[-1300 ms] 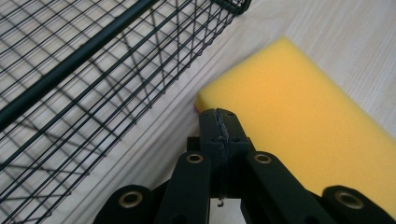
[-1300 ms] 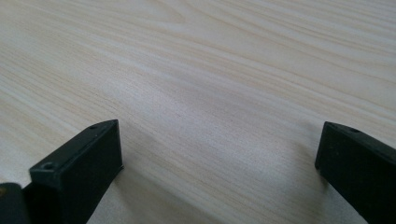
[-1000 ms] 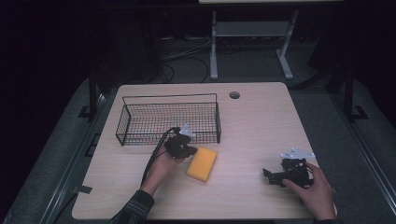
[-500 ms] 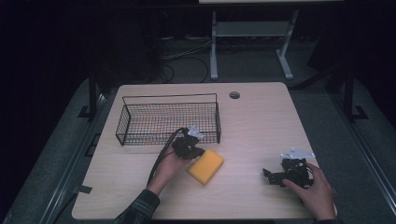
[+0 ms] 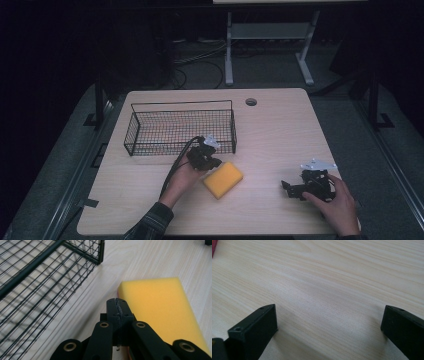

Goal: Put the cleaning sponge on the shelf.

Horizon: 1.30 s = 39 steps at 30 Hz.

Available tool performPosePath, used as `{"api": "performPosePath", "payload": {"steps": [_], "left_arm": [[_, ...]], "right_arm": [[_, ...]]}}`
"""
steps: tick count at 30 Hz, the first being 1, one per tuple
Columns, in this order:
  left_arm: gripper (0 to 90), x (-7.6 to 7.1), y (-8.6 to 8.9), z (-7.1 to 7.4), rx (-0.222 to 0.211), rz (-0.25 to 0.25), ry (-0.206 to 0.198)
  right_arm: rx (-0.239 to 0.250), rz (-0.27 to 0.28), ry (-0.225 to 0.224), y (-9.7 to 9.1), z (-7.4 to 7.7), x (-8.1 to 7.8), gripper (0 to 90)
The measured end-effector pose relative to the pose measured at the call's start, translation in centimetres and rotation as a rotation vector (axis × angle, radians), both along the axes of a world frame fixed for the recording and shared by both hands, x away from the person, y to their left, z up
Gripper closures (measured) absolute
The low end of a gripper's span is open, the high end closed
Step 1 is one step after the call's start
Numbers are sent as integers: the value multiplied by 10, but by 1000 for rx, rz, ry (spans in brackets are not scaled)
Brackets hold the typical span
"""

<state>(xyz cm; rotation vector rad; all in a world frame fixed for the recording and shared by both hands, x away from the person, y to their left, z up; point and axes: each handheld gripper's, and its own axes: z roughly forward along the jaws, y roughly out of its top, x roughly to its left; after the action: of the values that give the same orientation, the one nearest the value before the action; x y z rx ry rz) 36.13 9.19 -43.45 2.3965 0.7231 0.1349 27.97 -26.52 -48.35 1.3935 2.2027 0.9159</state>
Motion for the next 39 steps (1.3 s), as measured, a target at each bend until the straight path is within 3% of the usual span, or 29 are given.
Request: {"api": "performPosePath", "payload": {"steps": [3,9,15,17,18,19,26,27,30,39], "left_arm": [[895,-1,7,4,-10,10,8],[798,-4,17,13,-27,32,21],[594,-8,19,25,-1,41,66],[569,-9,18,26,-4,43,74],[488,-9,17,27,6,37,74],[488,-10,16,28,12,34,74],[239,-17,2,28,35,15,72],[197,-18,-3,26,55,6,75],[132,-20,-7,25,65,1,77],[129,-27,-25,17,77,-32,90]], "right_arm": [[0,0,0,0,0,0,0],[2,0,1,0,0,0,0],[2,-1,1,0,0,0,0],[2,-1,1,0,0,0,0],[1,0,1,0,0,0,0],[1,0,1,0,0,0,0],[1,1,1,0,0,0,0],[2,1,1,0,0,0,0],[2,0,1,0,0,0,0],[1,-1,0,0,0,0,0]]}}
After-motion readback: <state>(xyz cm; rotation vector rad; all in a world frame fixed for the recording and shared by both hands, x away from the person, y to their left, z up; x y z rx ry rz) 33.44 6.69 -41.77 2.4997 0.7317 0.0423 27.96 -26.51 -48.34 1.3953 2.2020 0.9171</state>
